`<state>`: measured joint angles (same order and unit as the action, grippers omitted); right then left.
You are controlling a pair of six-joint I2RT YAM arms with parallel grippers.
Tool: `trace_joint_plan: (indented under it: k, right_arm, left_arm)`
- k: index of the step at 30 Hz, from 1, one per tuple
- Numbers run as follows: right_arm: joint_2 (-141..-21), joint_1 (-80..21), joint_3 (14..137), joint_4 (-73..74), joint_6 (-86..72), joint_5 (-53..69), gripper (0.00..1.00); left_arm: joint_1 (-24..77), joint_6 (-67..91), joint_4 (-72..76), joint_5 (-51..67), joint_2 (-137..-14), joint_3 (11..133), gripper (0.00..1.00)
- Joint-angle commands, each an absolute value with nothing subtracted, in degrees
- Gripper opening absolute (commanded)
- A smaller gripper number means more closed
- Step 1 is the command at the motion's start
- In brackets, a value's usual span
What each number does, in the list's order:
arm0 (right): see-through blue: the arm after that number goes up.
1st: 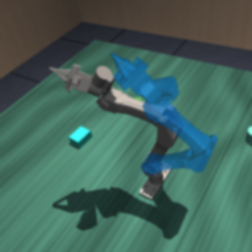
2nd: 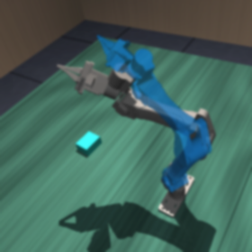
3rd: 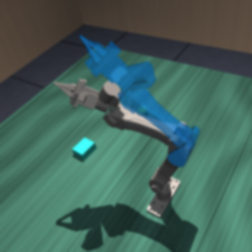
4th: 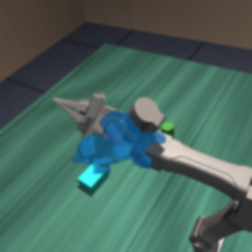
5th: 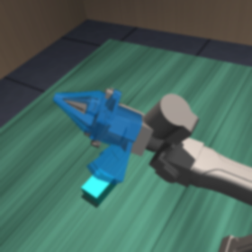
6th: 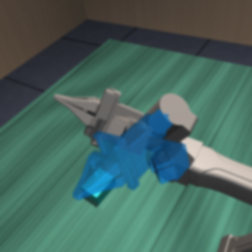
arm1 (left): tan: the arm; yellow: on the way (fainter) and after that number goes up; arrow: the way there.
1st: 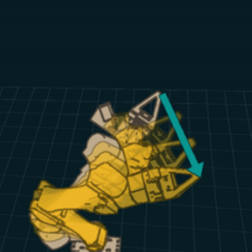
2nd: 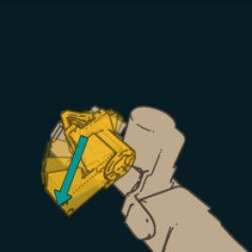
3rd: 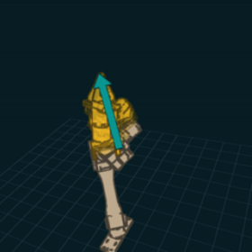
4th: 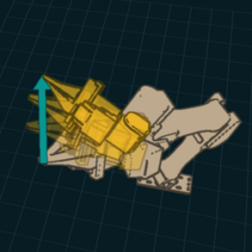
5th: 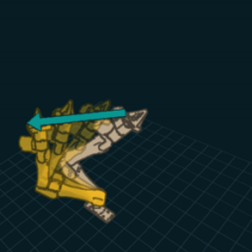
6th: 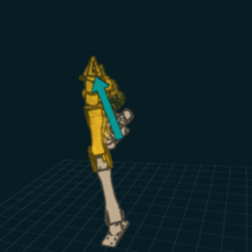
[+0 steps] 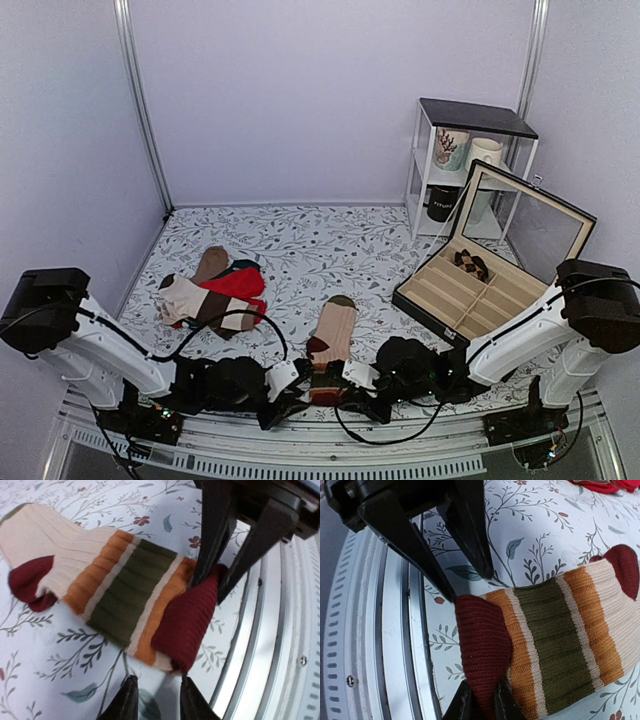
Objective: Roll the socks
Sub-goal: Roll a pair of socks at the center of the board.
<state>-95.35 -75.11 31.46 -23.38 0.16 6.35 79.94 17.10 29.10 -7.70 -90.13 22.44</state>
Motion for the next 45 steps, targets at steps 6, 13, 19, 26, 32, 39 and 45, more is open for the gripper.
trace_joint_plan:
  k: [6,13,19,26,32,39,45]
  right_arm:
    - [-101.0,-67.3,36.3,-10.9,-17.1,27.2,0.15]
    - [-104.5,-62.1,43.1,2.9,-19.7,35.8,0.15]
    - [-105.8,-61.2,44.5,6.3,-19.8,38.0,0.15]
    - [-106.9,-61.2,44.9,6.8,-19.9,38.5,0.15]
    - [-107.3,-61.2,45.3,7.0,-19.9,38.7,0.15]
    - [-107.1,-61.1,45.1,6.8,-19.7,38.7,0.15]
    - [-107.4,-61.2,44.8,6.3,-19.8,38.8,0.15]
  left_arm:
    - [84.2,2.4,32.3,-19.4,-76.9,16.3,0.43]
    - [84.4,-4.1,33.6,-18.6,-81.0,18.9,0.44]
    - [84.4,-7.9,40.6,-16.4,-86.4,19.3,0.49]
    - [84.4,-10.8,42.9,-13.1,-90.1,21.0,0.49]
    - [83.7,-10.8,42.2,-11.0,-94.4,24.0,0.42]
    - [82.8,-8.7,42.8,-10.9,-98.7,25.1,0.35]
    - [82.6,-7.2,43.6,-10.5,-98.4,23.8,0.12]
